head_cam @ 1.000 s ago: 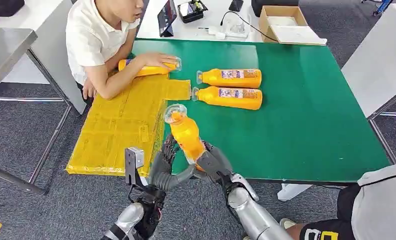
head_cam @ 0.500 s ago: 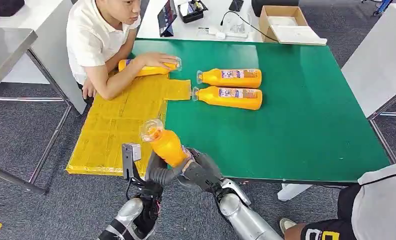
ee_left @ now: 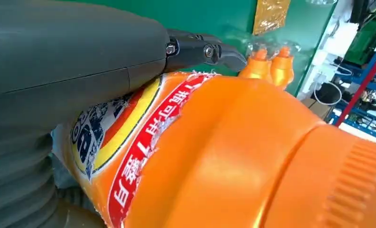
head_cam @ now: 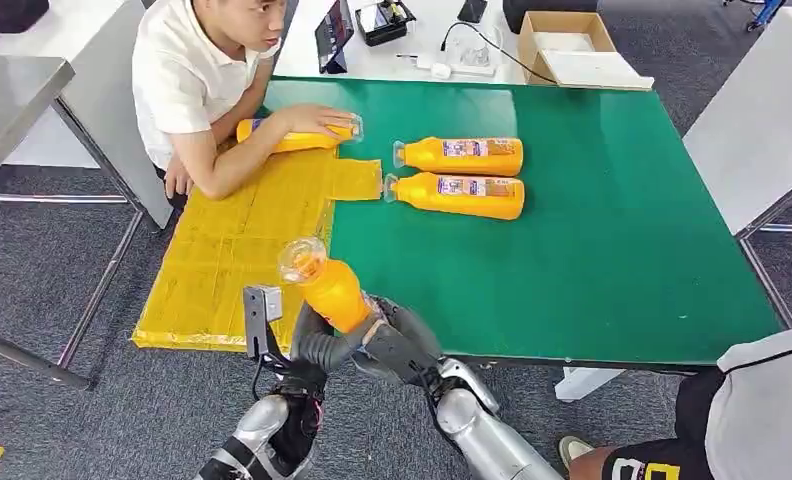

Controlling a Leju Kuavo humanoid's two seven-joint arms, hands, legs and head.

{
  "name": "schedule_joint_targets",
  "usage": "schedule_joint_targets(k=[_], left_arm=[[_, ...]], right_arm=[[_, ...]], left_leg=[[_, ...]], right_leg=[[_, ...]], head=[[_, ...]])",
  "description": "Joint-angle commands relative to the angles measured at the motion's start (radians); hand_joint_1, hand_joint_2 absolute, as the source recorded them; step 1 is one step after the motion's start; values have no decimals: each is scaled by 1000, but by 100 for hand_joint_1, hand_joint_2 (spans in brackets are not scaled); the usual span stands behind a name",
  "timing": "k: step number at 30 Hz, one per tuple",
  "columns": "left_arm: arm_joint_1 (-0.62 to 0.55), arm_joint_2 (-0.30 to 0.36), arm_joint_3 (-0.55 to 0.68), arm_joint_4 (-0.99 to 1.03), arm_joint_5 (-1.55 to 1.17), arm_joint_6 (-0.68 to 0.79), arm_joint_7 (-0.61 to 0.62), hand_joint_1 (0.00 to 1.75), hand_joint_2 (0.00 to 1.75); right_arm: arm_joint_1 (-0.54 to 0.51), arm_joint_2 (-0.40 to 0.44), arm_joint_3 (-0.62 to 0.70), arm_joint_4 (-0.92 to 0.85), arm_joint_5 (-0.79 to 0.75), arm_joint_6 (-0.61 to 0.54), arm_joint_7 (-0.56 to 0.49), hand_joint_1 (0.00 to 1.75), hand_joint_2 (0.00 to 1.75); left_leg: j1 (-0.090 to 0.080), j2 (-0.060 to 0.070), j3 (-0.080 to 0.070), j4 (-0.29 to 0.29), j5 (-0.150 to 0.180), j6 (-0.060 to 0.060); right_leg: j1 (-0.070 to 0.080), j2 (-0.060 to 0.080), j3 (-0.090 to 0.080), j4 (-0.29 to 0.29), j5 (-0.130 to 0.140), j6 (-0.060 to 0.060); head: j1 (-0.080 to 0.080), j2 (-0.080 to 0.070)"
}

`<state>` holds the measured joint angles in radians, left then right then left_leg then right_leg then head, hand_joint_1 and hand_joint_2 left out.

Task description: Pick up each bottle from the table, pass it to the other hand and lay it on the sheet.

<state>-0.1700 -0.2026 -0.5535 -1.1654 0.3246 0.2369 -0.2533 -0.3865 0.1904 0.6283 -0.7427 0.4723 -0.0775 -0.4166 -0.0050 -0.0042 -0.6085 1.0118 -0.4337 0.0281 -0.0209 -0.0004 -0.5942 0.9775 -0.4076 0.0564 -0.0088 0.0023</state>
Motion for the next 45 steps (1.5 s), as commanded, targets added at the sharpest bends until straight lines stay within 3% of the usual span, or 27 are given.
schedule_joint_targets(k=[1, 2, 5, 6, 11, 17, 28, 29, 33, 35, 37, 38, 43, 45], left_arm=[[-42, 16, -14, 30, 62, -61, -2, 86, 175], [-38, 21, -21, 10, 66, -84, -10, 175, 175], [-20, 24, -21, -27, 103, -138, -1, 175, 175], [6, 25, -2, -53, 158, -180, 6, 175, 175], [36, 45, 11, -92, 170, -189, 4, 175, 175], [29, 54, 63, -101, 271, -203, 35, 175, 175], [29, 59, 104, -122, 269, -131, 8, 175, 175], [25, 63, 114, -128, 253, -104, -11, 175, 175], [-5, 104, 142, -123, -74, 156, -135, 175, 175], [-28, 127, 158, -77, -331, 340, -168, 175, 175], [-45, 115, 226, -21, -511, 417, -162, 175, 175], [-54, 109, 258, 3, -559, 428, -156, 175, 175], [-101, 88, 399, 103, -789, 461, -142, 175, 175], [-101, 88, 399, 103, -789, 461, -142, 175, 175]], right_arm=[[-40, -19, 63, 29, -18, 14, -2, 175, 175], [-43, -18, 69, 33, -21, 15, -6, 175, 175], [-41, -18, 70, 33, -37, 24, -17, 175, 175], [-18, -15, 52, 17, -74, 48, -39, 0, 175], [28, -22, 56, -28, -91, 38, -62, 0, 175], [103, -37, -1, -132, -185, 45, -173, 0, 175], [144, -57, -46, -189, -195, 4, -185, 0, 175], [153, -58, -59, -200, -197, -11, -186, 0, 0], [221, -45, -120, -302, -155, -183, -187, 0, 0], [258, -36, -139, -381, -149, -238, -193, 0, 0], [291, -29, -144, -470, -112, -320, -206, 0, 0], [302, -23, -152, -506, -107, -356, -210, 0, 175], [329, -18, -146, -602, -76, -476, -230, 0, 175], [329, -18, -146, -602, -76, -476, -230, 0, 175]], left_leg=[[1, 0, 2, 0, -1, -1], [2, 0, 4, 0, -2, -2], [1, 0, 3, 0, -1, -2], [1, 0, 1, 0, -1, -1], [1, 1, 4, -1, -2, -2], [2, -1, 4, 0, -2, -2], [2, 0, 4, 0, -2, -2], [1, 0, 2, 0, -1, -2], [1, 0, 3, -1, -1, -2], [1, -1, 2, -1, -1, -2], [2, 0, 5, 0, -2, -3], [2, 0, 5, -1, -2, -3], [1, 1, 2, 0, -1, -2], [1, 1, 2, 0, 0, -1]], right_leg=[[1, 0, 2, 0, -1, -2], [2, 0, 4, 0, -1, -3], [1, 0, 3, 0, -1, -3], [1, 0, 1, 0, 0, -2], [2, 0, 4, -1, -1, -3], [2, -1, 4, -1, -2, -3], [2, 0, 4, 0, -2, -3], [1, -1, 3, -1, -1, -2], [1, -1, 3, -1, -1, -3], [1, -1, 2, 0, -1, -3], [3, -1, 5, 0, -3, -4], [2, -1, 5, 0, -3, -4], [1, 0, 2, 0, -1, -2], [1, 0, 1, 0, 0, -2]], head=[[0, 0], [0, 0], [0, 0], [0, 0], [0, 0], [0, 0], [0, 0], [0, 0], [0, 0], [0, 0], [0, 0], [0, 0], [0, 0], [0, 0]])
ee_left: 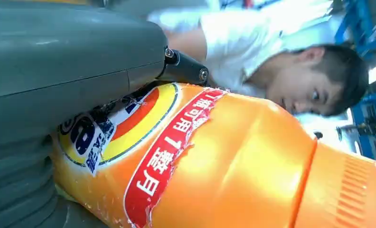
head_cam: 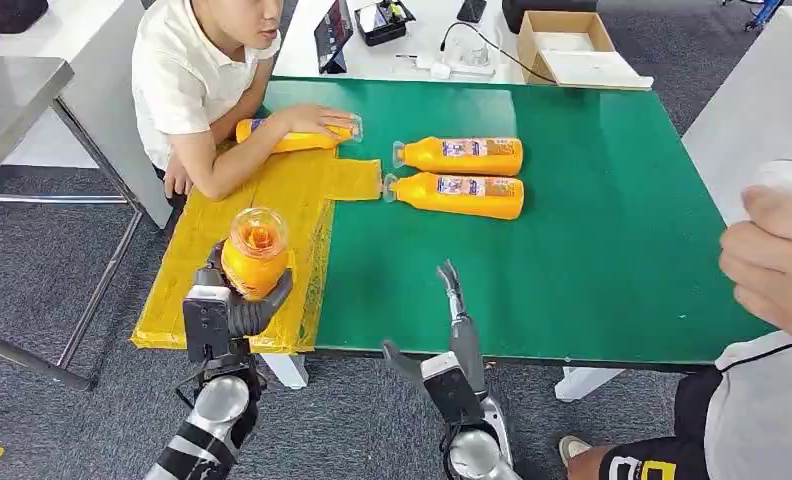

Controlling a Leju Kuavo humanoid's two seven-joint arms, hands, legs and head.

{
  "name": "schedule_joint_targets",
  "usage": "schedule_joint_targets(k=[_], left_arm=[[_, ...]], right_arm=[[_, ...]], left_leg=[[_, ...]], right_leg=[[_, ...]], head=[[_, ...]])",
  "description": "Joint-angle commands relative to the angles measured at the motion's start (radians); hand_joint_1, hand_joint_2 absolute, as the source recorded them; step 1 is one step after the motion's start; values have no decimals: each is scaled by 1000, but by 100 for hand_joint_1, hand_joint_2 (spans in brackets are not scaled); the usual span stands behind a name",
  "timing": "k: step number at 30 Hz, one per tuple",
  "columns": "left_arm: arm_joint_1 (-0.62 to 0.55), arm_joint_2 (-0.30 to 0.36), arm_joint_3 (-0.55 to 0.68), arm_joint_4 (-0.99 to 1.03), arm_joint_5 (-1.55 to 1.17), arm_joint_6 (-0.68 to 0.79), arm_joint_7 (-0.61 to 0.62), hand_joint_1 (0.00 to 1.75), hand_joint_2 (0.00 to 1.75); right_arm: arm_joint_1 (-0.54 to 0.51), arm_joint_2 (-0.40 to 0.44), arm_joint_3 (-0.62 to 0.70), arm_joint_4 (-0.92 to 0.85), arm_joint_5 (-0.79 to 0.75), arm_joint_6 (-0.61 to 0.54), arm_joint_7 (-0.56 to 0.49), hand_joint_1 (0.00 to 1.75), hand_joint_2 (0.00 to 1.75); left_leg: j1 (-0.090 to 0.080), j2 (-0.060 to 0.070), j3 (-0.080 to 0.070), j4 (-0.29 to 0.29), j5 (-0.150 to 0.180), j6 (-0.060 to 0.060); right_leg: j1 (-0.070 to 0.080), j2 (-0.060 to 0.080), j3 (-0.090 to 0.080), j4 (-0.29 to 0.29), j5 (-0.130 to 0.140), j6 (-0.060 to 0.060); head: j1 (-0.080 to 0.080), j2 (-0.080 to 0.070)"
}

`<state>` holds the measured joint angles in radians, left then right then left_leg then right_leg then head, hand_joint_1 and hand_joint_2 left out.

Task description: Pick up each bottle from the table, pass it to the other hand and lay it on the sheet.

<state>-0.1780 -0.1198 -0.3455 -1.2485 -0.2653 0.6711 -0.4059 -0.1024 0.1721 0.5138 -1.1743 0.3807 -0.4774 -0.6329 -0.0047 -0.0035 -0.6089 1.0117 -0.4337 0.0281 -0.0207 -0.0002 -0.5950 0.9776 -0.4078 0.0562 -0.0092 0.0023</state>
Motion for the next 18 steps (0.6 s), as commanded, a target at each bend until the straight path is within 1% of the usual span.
schedule_joint_targets(k=[1, 2, 3, 4, 6, 8, 9, 10, 11, 12, 13, 14, 15, 16, 18], left_arm=[[-102, -16, 262, 205, -383, 27, 27, 175, 175], [-111, -31, 325, 219, -575, 27, 56, 175, 175], [-132, -15, 334, 262, -713, 27, 102, 175, 175], [-147, -7, 333, 286, -795, 27, 128, 175, 175], [-156, -8, 347, 300, -797, 27, 116, 175, 175], [-156, -8, 347, 300, -797, 27, 116, 175, 175], [-156, -8, 347, 300, -797, 27, 116, 175, 175], [-168, 22, 310, 333, -1019, 27, 210, 175, 175], [-173, 30, 300, 347, -1054, 27, 228, 175, 175], [-210, 48, 267, 442, -1063, 27, 242, 175, 175], [-243, 69, 226, 516, -1063, 16, 255, 175, 175], [-260, 77, 209, 551, -1053, 15, 265, 175, 175], [-293, 85, 191, 608, -1027, -19, 262, 175, 175], [-310, 88, 184, 637, -1016, -38, 269, 175, 175], [-322, 89, 178, 655, -1007, -33, 267, 175, 175]], right_arm=[[48, -1, -25, -179, 16, -83, -21, 0, 175], [49, -1, -18, -185, 6, -81, -31, 0, 175], [50, -2, -11, -194, 1, -78, -38, 0, 175], [48, -3, -6, -198, -2, -73, -40, 0, 175], [47, -2, -2, -203, -2, -73, -40, 0, 175], [47, -2, -2, -203, -2, -73, -40, 0, 175], [47, -2, -2, -203, -2, -73, -40, 0, 175], [40, -7, 8, -200, -15, -47, -38, 0, 175], [36, -8, 13, -197, -15, -40, -39, 0, 175], [29, -5, 20, -191, -23, -20, -35, 0, 175], [22, -4, 29, -185, -23, -5, -36, 0, 175], [17, -3, 35, -180, -22, 2, -37, 0, 175], [12, -1, 43, -176, -19, 6, -40, 0, 175], [9, 1, 47, -173, -17, 8, -41, 0, 175], [9, 2, 49, -171, -17, 9, -41, 0, 175]], left_leg=[[2, 0, 4, 0, -1, -2], [1, -1, 3, 0, -1, -2], [1, 0, 2, 0, 0, -1], [2, 0, 4, 0, -1, -2], [2, -1, 5, 0, -1, -3], [1, -1, 2, 0, 0, -1], [2, 0, 4, 0, -1, -2], [1, 0, 3, 0, -1, -2], [3, 0, 7, 1, -3, -3], [1, 0, 4, -1, -1, -2], [2, 0, 6, -1, -2, -3], [2, -2, 5, -1, -1, -2], [1, -3, 3, -1, 0, -2], [2, -2, 5, 0, -1, -2], [1, 0, 2, 0, 0, -2]], right_leg=[[2, -1, 5, 0, -1, -3], [1, -1, 4, 0, -1, -3], [1, 0, 2, 0, 0, -2], [2, 0, 4, 0, -1, -3], [2, -1, 6, -1, -1, -3], [1, 0, 3, 0, -1, -2], [2, 0, 5, 0, -1, -3], [1, 0, 3, 0, -1, -2], [3, 0, 8, 0, -3, -5], [1, 0, 4, -1, -1, -3], [2, -1, 6, -1, -2, -4], [2, -2, 6, -1, -1, -3], [1, -2, 4, -1, -1, -2], [2, -2, 6, -1, -1, -3], [1, 0, 3, 0, 0, -2]], head=[[0, 0], [0, 0], [0, 0], [0, 0], [0, 0], [0, 0], [0, 0], [0, 0], [0, 0], [0, 0], [0, 0], [0, 0], [0, 0], [0, 0], [0, 0]])
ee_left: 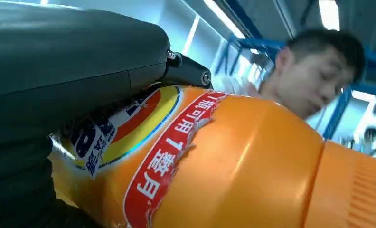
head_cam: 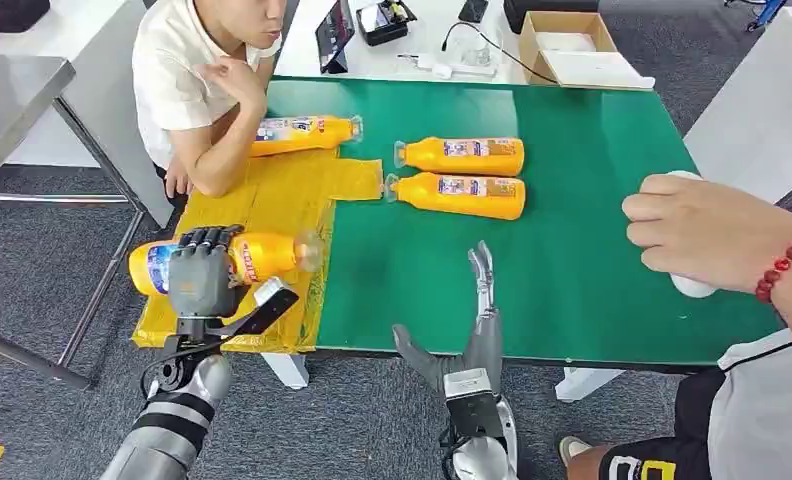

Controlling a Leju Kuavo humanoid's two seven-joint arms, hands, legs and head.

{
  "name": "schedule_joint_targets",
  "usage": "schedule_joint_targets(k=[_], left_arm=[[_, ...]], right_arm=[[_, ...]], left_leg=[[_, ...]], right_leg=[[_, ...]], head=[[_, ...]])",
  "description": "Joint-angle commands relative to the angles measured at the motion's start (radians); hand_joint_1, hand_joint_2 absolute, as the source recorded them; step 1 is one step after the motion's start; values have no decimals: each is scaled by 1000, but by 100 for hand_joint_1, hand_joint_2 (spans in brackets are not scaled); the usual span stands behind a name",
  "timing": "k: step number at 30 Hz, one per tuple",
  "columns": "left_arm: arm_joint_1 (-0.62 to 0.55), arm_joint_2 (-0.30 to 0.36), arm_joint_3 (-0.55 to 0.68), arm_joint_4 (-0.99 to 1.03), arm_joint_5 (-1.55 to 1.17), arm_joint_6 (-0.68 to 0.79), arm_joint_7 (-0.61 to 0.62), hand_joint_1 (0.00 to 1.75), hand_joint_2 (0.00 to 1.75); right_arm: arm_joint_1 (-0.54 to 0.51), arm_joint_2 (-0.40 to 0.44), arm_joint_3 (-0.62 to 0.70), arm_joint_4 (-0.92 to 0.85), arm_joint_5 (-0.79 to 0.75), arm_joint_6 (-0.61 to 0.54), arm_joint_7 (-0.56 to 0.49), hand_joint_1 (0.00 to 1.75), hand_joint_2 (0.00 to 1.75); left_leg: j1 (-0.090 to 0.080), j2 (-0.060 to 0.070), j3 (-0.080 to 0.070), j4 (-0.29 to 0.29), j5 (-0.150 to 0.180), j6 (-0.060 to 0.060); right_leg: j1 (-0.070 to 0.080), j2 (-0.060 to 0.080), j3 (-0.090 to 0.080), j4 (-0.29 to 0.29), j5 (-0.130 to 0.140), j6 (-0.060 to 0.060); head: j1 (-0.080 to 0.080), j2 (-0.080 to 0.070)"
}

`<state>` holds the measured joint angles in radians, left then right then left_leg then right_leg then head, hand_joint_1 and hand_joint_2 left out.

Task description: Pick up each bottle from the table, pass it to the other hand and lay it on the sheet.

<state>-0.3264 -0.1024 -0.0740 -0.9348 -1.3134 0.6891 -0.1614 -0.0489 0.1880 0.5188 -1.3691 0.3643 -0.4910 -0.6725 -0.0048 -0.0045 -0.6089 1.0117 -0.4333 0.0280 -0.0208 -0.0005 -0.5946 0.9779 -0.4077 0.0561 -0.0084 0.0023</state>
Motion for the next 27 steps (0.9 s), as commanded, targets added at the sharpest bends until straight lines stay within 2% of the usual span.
schedule_joint_targets(k=[1, 5, 10, 11, 16, 17, 18, 19, 20, 21, 24, 25, 27], left_arm=[[-182, 74, -101, 356, 37, -64, 24, 175, 175], [-225, 71, -131, 436, 20, -132, 54, 175, 175], [-264, 27, -150, 521, 48, -244, 52, 175, 175], [-269, 22, -159, 531, 44, -264, 59, 175, 175], [-281, 4, -153, 547, 73, -326, 65, 175, 175], [-285, 5, -155, 553, 89, -368, 63, 112, 175], [-288, 9, -160, 550, 105, -410, 57, 84, 175], [-289, 10, -160, 551, 107, -416, 57, 45, 175], [-288, 13, -168, 549, 106, -427, 58, 14, 175], [-281, 13, -174, 547, 103, -429, 59, 0, 175], [-265, 12, -177, 524, 151, -504, 30, 0, 175], [-262, 6, -152, 514, 215, -554, -5, 0, 0], [-261, 2, -137, 510, 253, -582, -24, 0, 0]], right_arm=[[-45, -15, 45, 24, 1, 22, -2, 0, 175], [-53, -14, 54, 40, 6, 29, -3, 0, 175], [-67, -11, 42, 78, 2, 35, -2, 0, 175], [-69, -10, 39, 82, 2, 36, -2, 0, 0], [-72, -7, 30, 93, 0, 37, -3, 0, 0], [-72, -5, 28, 97, 0, 37, -4, 0, 0], [-73, -3, 25, 101, 1, 36, -8, 0, 0], [-73, -2, 25, 102, 1, 35, -9, 0, 0], [-69, -1, 23, 104, 2, 30, -11, 0, 0], [-61, -1, 23, 101, 3, 27, -13, 0, 0], [-47, -4, 24, 100, 5, 29, -14, 0, 0], [-54, -4, 24, 121, 9, 26, -18, 0, 0], [-57, -3, 24, 128, 9, 23, -21, 0, 0]], left_leg=[[2, 1, 4, 0, -1, -2], [1, -1, 3, 0, 0, -2], [2, 0, 4, 0, -1, -2], [1, -1, 3, 0, 0, -2], [1, -1, 3, 0, 0, -2], [1, -1, 3, -1, 0, -2], [1, -1, 5, 0, 0, -3], [1, -1, 4, -1, 0, -2], [1, -2, 4, -1, 0, -2], [1, -2, 5, -1, 0, -2], [1, -1, 8, -1, 0, -2], [1, -1, 8, -1, 0, -2], [1, -2, 9, -2, 0, -2]], right_leg=[[2, 1, 4, 0, -1, -3], [2, -2, 4, 0, -1, -2], [2, -1, 5, 0, -1, -3], [1, -1, 3, -1, -1, -2], [1, -1, 4, -1, -1, -2], [1, -1, 3, -1, 0, -2], [2, -1, 6, -1, -1, -3], [1, -1, 5, -1, 0, -2], [1, -1, 5, -1, 0, -2], [1, -1, 6, -1, 0, -3], [1, 0, 9, -2, -1, -2], [1, -1, 8, -1, -1, -2], [1, -1, 10, -2, -1, -3]], head=[[-1, 0], [0, 0], [0, 0], [0, 0], [0, 0], [0, 0], [-1, 0], [0, 0], [-1, 0], [-1, 0], [0, 0], [-1, 0], [0, 0]])
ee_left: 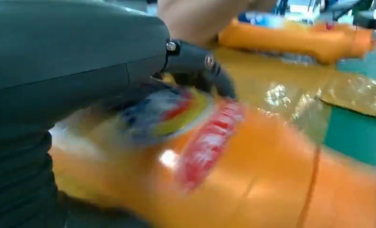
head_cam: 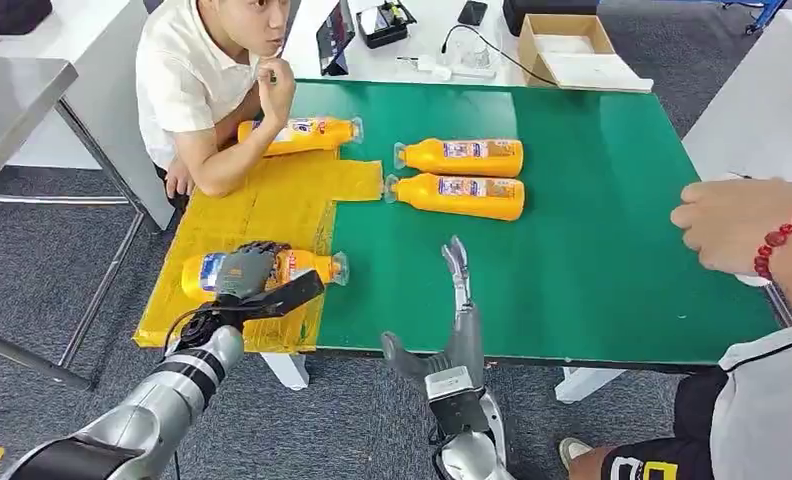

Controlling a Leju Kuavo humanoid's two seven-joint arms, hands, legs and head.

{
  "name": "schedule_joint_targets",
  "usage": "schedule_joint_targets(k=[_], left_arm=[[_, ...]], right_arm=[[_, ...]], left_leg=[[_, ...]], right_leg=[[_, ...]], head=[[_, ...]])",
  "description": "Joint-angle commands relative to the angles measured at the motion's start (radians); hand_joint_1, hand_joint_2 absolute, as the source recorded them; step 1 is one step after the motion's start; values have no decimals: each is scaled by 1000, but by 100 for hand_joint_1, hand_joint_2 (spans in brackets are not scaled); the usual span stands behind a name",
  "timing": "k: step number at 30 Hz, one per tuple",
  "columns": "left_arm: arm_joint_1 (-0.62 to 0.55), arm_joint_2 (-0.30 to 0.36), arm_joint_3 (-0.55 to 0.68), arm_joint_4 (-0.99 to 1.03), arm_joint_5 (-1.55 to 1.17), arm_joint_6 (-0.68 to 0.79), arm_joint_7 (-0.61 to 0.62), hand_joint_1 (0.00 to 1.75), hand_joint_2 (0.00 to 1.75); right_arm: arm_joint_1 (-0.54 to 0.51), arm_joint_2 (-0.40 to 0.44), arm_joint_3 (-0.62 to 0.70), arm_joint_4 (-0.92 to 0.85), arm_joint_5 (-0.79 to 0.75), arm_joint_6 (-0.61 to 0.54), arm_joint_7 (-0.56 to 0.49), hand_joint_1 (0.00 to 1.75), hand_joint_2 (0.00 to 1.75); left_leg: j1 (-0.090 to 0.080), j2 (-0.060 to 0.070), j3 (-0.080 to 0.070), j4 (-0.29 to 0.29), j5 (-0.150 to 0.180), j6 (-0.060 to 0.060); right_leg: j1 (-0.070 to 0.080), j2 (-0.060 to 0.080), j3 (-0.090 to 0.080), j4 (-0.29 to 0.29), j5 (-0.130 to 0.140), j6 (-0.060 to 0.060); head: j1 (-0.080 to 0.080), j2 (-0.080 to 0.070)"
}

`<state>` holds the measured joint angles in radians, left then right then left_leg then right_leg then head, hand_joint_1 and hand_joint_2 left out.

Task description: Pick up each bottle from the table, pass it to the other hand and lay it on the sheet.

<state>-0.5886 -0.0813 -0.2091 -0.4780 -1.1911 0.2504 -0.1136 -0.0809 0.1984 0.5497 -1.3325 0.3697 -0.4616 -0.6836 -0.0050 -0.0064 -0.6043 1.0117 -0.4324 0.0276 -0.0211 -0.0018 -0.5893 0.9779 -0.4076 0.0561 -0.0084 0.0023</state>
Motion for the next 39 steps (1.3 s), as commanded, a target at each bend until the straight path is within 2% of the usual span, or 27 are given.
schedule_joint_targets(k=[1, 8, 14, 17, 18, 19, 22, 23, 25, 26, 27, 28, 29, 30, 31, 33, 38, 39], left_arm=[[2, -23, 9, 47, 161, -167, -85, 0, 0], [17, -2, 69, -11, 444, -446, -240, 0, 0], [34, 8, 48, -45, 512, -467, -246, 0, 0], [97, -9, 34, -191, 676, -387, -277, 0, 0], [136, -29, 47, -279, 749, -350, -266, 0, 0], [174, -35, 29, -368, 795, -315, -251, 0, 0], [195, -33, 1, -421, 813, -307, -214, 0, 0], [211, -31, -4, -452, 847, -292, -227, 0, 175], [274, -45, -5, -577, 972, -243, -264, 0, 175], [305, -48, -17, -641, 1019, -221, -273, 0, 175], [341, -53, -36, -716, 1098, -200, -265, 0, 175], [359, -61, -39, -749, 1133, -184, -264, 0, 175], [394, -71, -59, -810, 1202, -171, -242, 0, 175], [408, -68, -75, -831, 1225, -159, -236, 0, 175], [436, -61, -101, -861, 1276, -160, -209, 0, 175], [458, -53, -117, -877, 1288, -152, -206, 0, 175], [457, -49, -117, -870, 1292, -150, -208, 0, 175], [464, -44, -127, -871, 1303, -140, -205, 0, 175]], right_arm=[[-29, -12, -9, 100, 3, -7, -14, 0, 0], [-50, -22, 26, 134, -26, -26, -15, 0, 0], [-54, -31, 39, 137, -41, -40, -15, 0, 0], [-35, -43, 38, 96, -47, -73, -15, 0, 0], [-19, -50, 32, 59, -66, -70, -15, 0, 0], [-3, -53, 19, 30, -89, -45, -15, 0, 0], [7, -54, 7, 18, -82, -34, -15, 0, 0], [18, -47, -9, -7, -127, 6, -15, 0, 0], [49, -51, -34, -79, -182, 56, -15, 0, 0], [63, -56, -44, -104, -213, 103, -15, 0, 175], [87, -54, -69, -146, -259, 180, -15, 0, 0], [100, -51, -78, -171, -268, 196, -15, 0, 0], [126, -39, -99, -209, -300, 225, -15, 0, 175], [137, -29, -112, -219, -313, 236, -15, 0, 175], [153, -14, -130, -225, -317, 233, -15, 0, 0], [157, -10, -130, -224, -311, 228, -15, 0, 0], [154, -8, -131, -220, -311, 228, -15, 0, 0], [158, 5, -143, -206, -289, 171, -15, 0, 0]], left_leg=[[2, 1, 7, -2, -2, -2], [0, 0, 6, -1, 0, -1], [1, 1, 7, -1, 0, -1], [1, 0, 7, -1, 0, -1], [3, 3, 10, -2, -1, -3], [1, 0, 7, -1, -1, -1], [1, -1, 4, 0, -1, -1], [1, -1, 3, 0, 0, -1], [0, -2, 0, 0, 0, -1], [2, -2, 3, 1, -3, -2], [1, -1, 0, 1, -2, -1], [2, -1, 2, 1, -3, -2], [1, -2, 0, 1, -2, -1], [1, -2, -2, 0, -1, -1], [2, -2, 3, 2, -5, -3], [0, -2, -3, 0, -1, -1], [1, -1, -2, 0, -2, -2], [1, -1, -3, 0, -1, -1]], right_leg=[[2, 0, 7, -3, -1, -4], [0, 0, 7, -1, 0, -2], [1, 0, 8, -1, 0, -2], [1, 0, 7, -1, 0, -2], [3, 2, 10, -3, 0, -4], [1, 0, 8, -2, 0, -2], [1, -2, 5, 0, -1, -2], [1, -2, 3, 0, -1, -1], [1, -3, 1, 0, -1, -1], [2, -3, 5, 0, -3, -4], [1, -2, 1, 0, -2, -2], [2, -2, 2, 0, -3, -3], [1, -3, 1, 0, -3, -2], [1, -3, -1, 0, -2, -2], [3, -3, 4, 1, -5, -4], [1, -2, -2, -1, -2, -2], [2, -2, -2, -1, -2, -3], [1, -2, -3, -1, -1, -2]], head=[[-1, 0], [0, 0], [0, 0], [0, 0], [0, 0], [-1, 0], [-1, 0], [0, 0], [0, 0], [0, 0], [0, 0], [0, 0], [0, 0], [-1, 0], [-1, 0], [-1, 0], [0, 0], [0, 0]])
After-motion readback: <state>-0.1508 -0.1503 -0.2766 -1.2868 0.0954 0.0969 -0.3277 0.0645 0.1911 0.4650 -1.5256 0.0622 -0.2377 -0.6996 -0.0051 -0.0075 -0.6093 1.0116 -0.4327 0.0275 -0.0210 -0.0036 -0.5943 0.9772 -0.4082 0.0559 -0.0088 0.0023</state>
